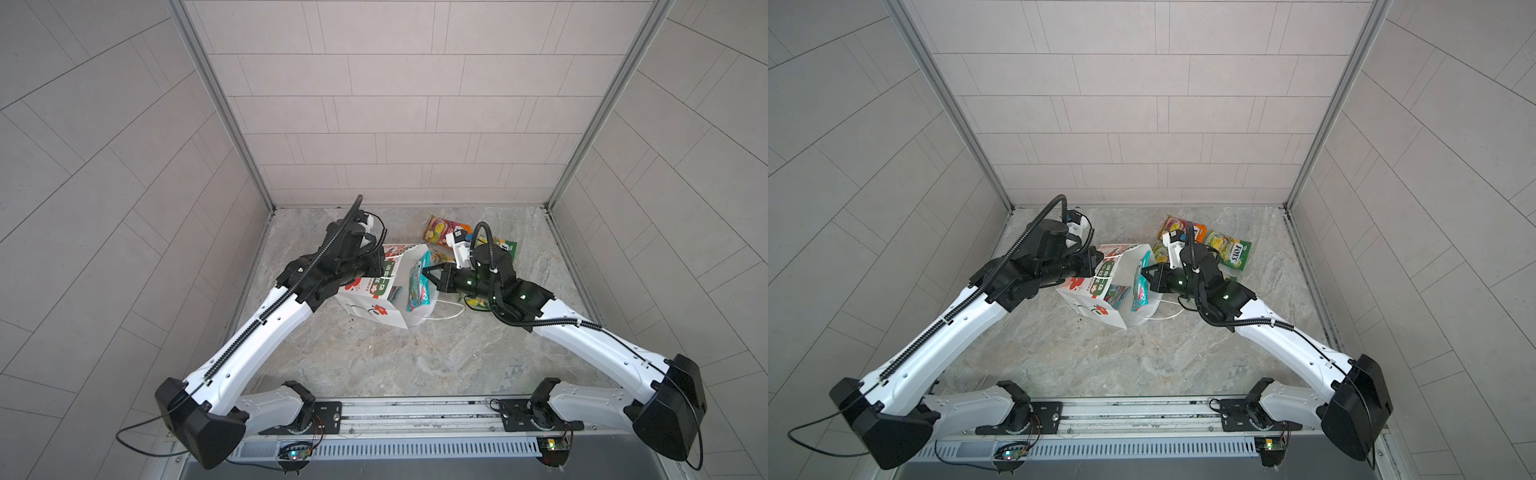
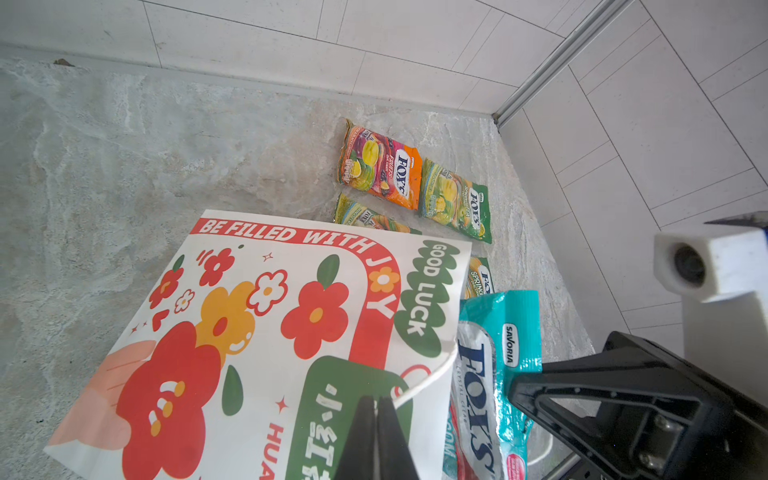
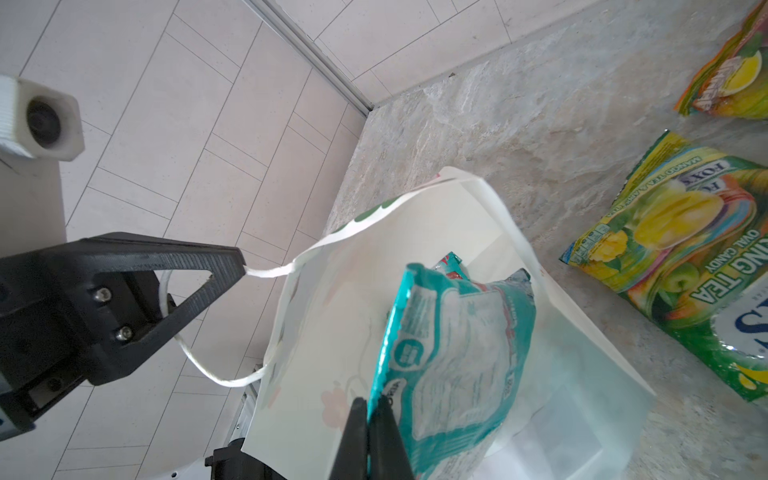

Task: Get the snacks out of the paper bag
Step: 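Lift the teal pack up out of the bag with the right gripper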

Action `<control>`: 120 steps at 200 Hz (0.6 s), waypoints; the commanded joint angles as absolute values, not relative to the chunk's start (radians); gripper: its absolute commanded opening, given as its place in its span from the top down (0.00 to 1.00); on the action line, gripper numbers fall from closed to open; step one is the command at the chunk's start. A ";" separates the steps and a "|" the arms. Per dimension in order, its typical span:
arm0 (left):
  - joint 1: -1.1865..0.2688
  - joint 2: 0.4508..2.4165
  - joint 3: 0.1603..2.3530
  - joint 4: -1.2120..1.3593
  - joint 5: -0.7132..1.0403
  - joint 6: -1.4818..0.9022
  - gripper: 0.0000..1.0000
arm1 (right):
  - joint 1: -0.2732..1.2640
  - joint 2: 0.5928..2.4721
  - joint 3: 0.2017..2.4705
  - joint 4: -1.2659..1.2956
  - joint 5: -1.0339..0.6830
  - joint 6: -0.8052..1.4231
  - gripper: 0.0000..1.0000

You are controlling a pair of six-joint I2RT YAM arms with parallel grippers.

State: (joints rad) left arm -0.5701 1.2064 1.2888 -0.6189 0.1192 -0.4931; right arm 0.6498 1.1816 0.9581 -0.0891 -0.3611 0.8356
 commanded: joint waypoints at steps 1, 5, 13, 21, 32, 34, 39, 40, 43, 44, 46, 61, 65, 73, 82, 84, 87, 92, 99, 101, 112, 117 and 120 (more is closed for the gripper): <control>-0.570 1.206 1.308 -0.633 0.064 -0.506 1.00 | 0.635 1.120 0.982 -0.085 -0.379 0.814 1.00; -0.570 1.206 1.308 -0.636 0.056 -0.508 1.00 | 0.632 1.113 0.985 -0.084 -0.386 0.813 1.00; -0.569 1.206 1.310 -0.643 0.044 -0.509 1.00 | 0.629 1.102 0.996 -0.084 -0.403 0.812 1.00; -0.570 1.207 1.308 -0.645 0.037 -0.509 1.00 | 0.626 1.089 1.009 -0.086 -0.417 0.809 1.00; -0.571 1.207 1.308 -0.643 0.037 -0.509 1.00 | 0.626 1.074 1.027 -0.089 -0.434 0.804 1.00; -0.571 1.207 1.308 -0.644 0.038 -0.509 1.00 | 0.627 1.071 1.031 -0.088 -0.436 0.803 1.00; -0.571 1.207 1.308 -0.641 0.037 -0.510 1.00 | 0.627 1.064 1.041 -0.092 -0.438 0.801 1.00; -0.571 1.206 1.307 -0.640 0.038 -0.510 1.00 | 0.627 1.063 1.043 -0.092 -0.438 0.800 1.00; -0.571 1.208 1.307 -0.640 0.040 -0.511 1.00 | 0.626 1.060 1.048 -0.095 -0.438 0.798 1.00; -0.571 1.208 1.308 -0.640 0.041 -0.511 1.00 | 0.626 1.060 1.050 -0.095 -0.437 0.798 1.00; -0.572 1.209 1.307 -0.639 0.042 -0.512 1.00 | 0.626 1.056 1.054 -0.097 -0.436 0.797 1.00; -0.570 1.211 1.308 -0.636 0.049 -0.514 1.00 | 0.617 1.044 1.082 -0.110 -0.424 0.795 1.00; -0.571 1.211 1.308 -0.637 0.049 -0.514 1.00 | 0.613 1.042 1.090 -0.110 -0.421 0.795 1.00; -0.571 1.212 1.307 -0.636 0.049 -0.514 1.00 | 0.605 1.041 1.102 -0.113 -0.418 0.794 1.00; -0.570 1.212 1.303 -0.635 0.045 -0.514 1.00 | 0.593 1.040 1.123 -0.118 -0.416 0.794 1.00; -0.571 1.212 1.303 -0.636 0.044 -0.514 1.00 | 0.590 1.039 1.127 -0.119 -0.415 0.795 1.00; -0.571 1.211 1.301 -0.638 0.042 -0.514 1.00 | 0.587 1.040 1.134 -0.121 -0.412 0.793 1.00; -0.570 1.209 1.299 -0.638 0.041 -0.513 1.00 | 0.580 1.039 1.144 -0.125 -0.409 0.793 1.00; -0.570 1.208 1.297 -0.638 0.037 -0.512 1.00 | 0.571 1.039 1.158 -0.136 -0.401 0.791 1.00; -0.571 1.207 1.295 -0.638 0.036 -0.512 1.00 | 0.568 1.039 1.161 -0.138 -0.400 0.790 1.00; -0.572 1.204 1.292 -0.641 0.026 -0.512 1.00 | 0.555 1.032 1.177 -0.156 -0.378 0.785 1.00; -0.571 1.203 1.290 -0.643 0.024 -0.511 1.00 | 0.548 1.028 1.184 -0.170 -0.366 0.781 1.00; -0.570 1.201 1.290 -0.644 0.021 -0.510 1.00 | 0.544 1.025 1.188 -0.179 -0.353 0.778 1.00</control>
